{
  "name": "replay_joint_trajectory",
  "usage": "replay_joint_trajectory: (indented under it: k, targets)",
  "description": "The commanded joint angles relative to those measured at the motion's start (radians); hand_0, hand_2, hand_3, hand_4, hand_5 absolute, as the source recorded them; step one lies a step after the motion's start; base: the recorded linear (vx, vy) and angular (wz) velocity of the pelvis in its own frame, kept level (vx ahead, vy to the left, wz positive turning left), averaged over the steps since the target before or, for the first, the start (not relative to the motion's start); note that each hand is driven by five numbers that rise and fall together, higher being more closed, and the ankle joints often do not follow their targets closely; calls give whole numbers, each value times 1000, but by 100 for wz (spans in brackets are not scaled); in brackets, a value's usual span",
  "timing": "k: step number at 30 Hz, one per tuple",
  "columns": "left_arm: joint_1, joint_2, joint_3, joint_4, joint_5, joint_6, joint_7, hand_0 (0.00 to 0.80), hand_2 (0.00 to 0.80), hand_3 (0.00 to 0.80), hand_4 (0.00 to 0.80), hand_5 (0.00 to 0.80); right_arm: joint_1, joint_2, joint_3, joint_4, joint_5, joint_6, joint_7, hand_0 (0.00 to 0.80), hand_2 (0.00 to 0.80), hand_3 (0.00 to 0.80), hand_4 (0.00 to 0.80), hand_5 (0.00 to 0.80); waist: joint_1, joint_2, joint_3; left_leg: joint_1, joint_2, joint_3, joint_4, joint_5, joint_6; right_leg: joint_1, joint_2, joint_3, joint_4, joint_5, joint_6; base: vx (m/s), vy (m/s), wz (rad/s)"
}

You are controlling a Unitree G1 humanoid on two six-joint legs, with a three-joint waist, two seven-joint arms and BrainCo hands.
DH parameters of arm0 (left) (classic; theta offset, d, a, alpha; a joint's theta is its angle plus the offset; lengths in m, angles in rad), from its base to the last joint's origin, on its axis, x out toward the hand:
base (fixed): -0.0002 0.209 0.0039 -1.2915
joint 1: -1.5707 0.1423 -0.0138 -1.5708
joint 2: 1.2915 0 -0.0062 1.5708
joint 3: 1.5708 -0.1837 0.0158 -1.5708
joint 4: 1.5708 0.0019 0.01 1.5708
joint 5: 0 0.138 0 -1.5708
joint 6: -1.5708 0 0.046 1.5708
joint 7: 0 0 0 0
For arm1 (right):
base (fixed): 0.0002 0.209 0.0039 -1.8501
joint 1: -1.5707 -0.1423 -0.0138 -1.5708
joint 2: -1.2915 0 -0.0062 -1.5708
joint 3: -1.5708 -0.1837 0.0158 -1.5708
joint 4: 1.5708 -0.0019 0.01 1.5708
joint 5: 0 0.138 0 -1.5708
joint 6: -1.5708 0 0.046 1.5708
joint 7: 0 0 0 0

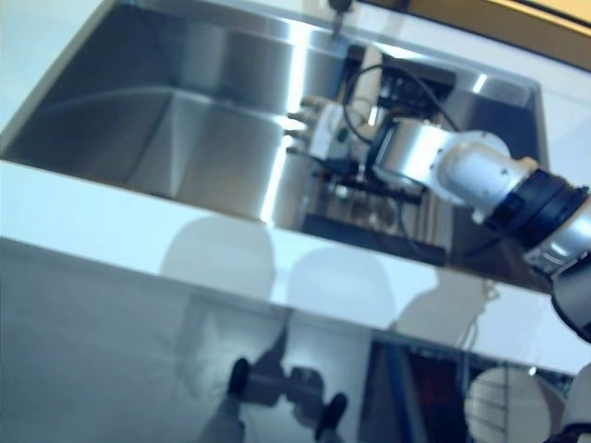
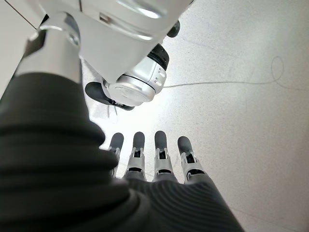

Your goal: Take plates into dishwasher

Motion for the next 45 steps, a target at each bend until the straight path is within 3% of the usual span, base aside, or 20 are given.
replay_joint_trajectory:
  k: [1,17,27,45]
  targets:
    - [38,43,-38,-10,-28,-8,-15,0,0,0,0,0,-133,-17,45,65,-70,19,13,800,800,800,800,800,35,-40,25,-21,-59,4,-43,14,37,-42,-40,8,10,89,100,0,0,0]
    - [37,47,-8,0,-12,14,-14,0,0,0,0,0,-85,-24,13,172,-79,25,60,800,800,800,800,800,13,-62,-27,24,-50,33,-43,-3,37,-10,-30,20,4,86,101,0,0,0]
    - [53,35,0,2,7,23,-7,0,0,0,0,0,-75,-36,-2,185,-71,6,5,800,800,800,800,800,-8,-66,-85,64,-44,51,-43,-18,35,20,-25,37,-2,80,99,1,-1,-3]
    - [49,21,-11,-1,1,29,-11,0,0,0,0,0,-76,-50,4,156,-14,7,19,800,800,800,800,800,-16,-54,-104,62,-49,52,-43,-19,35,19,-25,43,-3,74,95,0,2,-2]
